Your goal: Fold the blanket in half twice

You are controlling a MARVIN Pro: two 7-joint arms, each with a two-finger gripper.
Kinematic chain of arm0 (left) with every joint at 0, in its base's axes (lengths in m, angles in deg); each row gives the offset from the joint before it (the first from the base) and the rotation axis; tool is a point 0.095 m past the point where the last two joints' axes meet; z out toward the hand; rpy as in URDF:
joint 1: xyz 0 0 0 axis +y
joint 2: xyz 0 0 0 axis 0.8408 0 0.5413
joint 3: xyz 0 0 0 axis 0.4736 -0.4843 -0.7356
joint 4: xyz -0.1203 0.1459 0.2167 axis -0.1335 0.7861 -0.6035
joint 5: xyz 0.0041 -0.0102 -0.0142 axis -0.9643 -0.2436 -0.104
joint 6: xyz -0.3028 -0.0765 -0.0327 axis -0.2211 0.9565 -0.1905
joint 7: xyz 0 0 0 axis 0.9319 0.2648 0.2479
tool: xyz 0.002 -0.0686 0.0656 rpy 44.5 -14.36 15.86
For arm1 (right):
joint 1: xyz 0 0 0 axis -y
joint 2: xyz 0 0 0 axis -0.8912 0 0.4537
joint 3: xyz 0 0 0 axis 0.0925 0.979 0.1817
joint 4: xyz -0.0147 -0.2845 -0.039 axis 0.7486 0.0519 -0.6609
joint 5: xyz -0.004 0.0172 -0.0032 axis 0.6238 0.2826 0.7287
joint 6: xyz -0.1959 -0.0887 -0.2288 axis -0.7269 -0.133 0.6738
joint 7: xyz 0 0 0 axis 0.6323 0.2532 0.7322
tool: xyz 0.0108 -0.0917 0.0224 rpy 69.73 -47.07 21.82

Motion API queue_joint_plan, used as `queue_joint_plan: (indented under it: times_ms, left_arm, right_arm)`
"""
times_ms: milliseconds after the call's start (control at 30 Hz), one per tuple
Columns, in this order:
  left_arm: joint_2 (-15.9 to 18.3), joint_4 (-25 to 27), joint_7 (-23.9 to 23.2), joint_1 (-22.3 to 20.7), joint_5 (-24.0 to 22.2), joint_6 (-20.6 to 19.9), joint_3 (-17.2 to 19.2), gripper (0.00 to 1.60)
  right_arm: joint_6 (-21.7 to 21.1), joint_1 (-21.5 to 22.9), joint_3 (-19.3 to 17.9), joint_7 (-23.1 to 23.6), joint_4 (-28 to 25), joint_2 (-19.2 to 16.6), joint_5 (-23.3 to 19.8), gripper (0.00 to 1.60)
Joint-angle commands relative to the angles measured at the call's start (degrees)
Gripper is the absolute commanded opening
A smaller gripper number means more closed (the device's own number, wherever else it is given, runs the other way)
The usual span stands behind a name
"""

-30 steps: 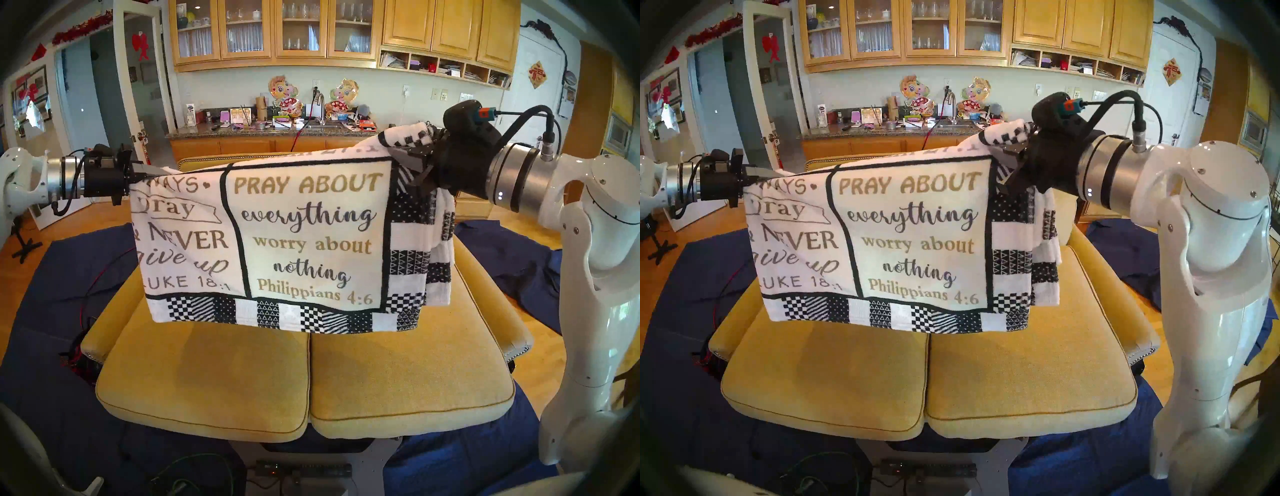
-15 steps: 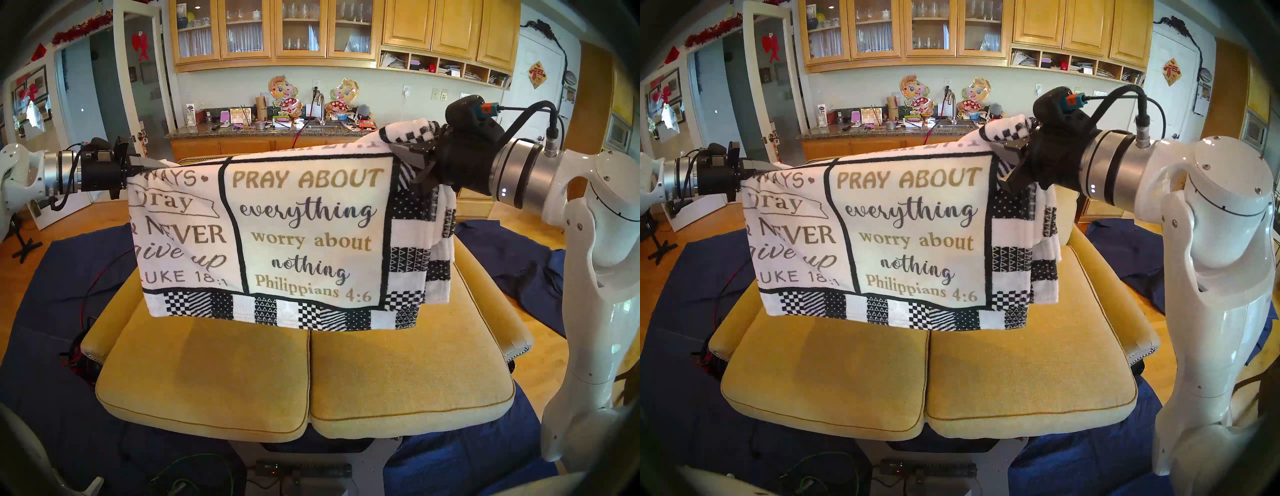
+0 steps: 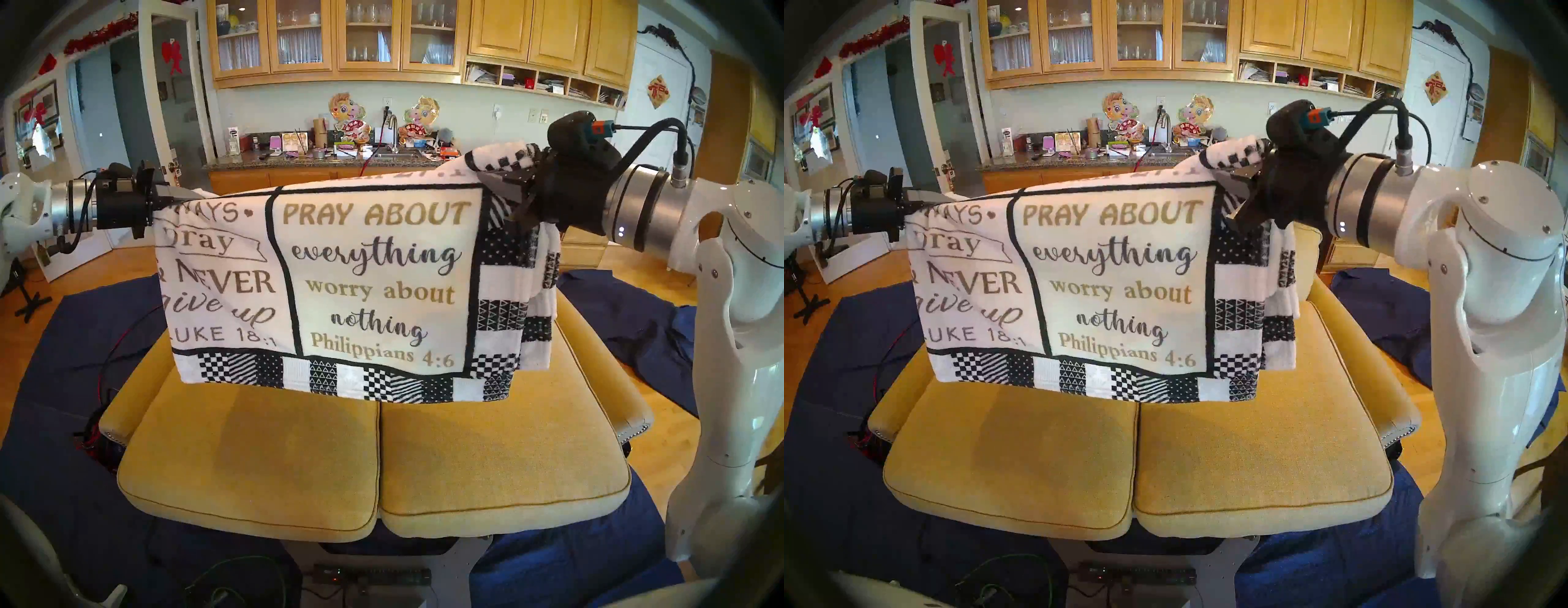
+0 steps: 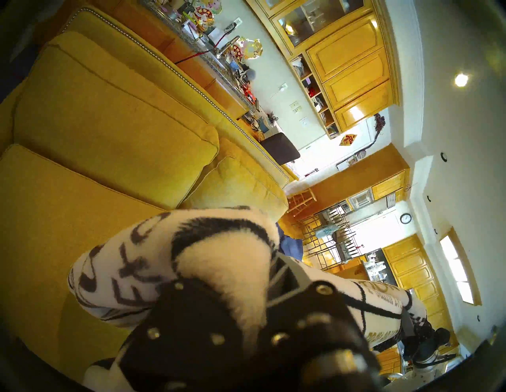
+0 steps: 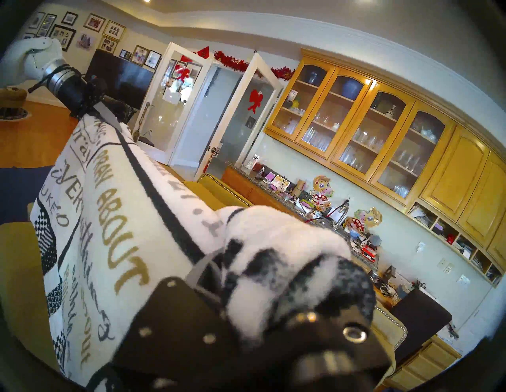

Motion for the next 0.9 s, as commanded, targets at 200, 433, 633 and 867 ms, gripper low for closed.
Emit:
queue_joint_plan:
  times_ms: [200, 433, 633, 867]
  left_arm:
    - [1.4, -0.5, -1.0, -2.1, -0.8, 0.2, 2.9, 0.0]
    - [1.5, -0.5, -1.0, -1.8, -0.9, 0.2, 2.8, 0.0]
    - [1.5, -0.4, -1.1, -1.6, -1.0, 0.2, 2.7, 0.0]
    - [1.5, -0.4, -0.9, -1.2, -0.9, 0.2, 2.5, 0.0]
  right_arm:
    - [0.5, 2.5, -1.5, 0.0, -0.4, -0.8, 0.3, 0.0]
    - [0.5, 2.6, -1.3, 0.5, -0.4, -1.1, 0.3, 0.0]
    - [0.6, 2.7, -1.2, 0.8, -0.4, -1.5, 0.3, 0.0]
    - [0.5, 2.8, -1.2, 1.2, -0.4, -1.8, 0.4, 0.0]
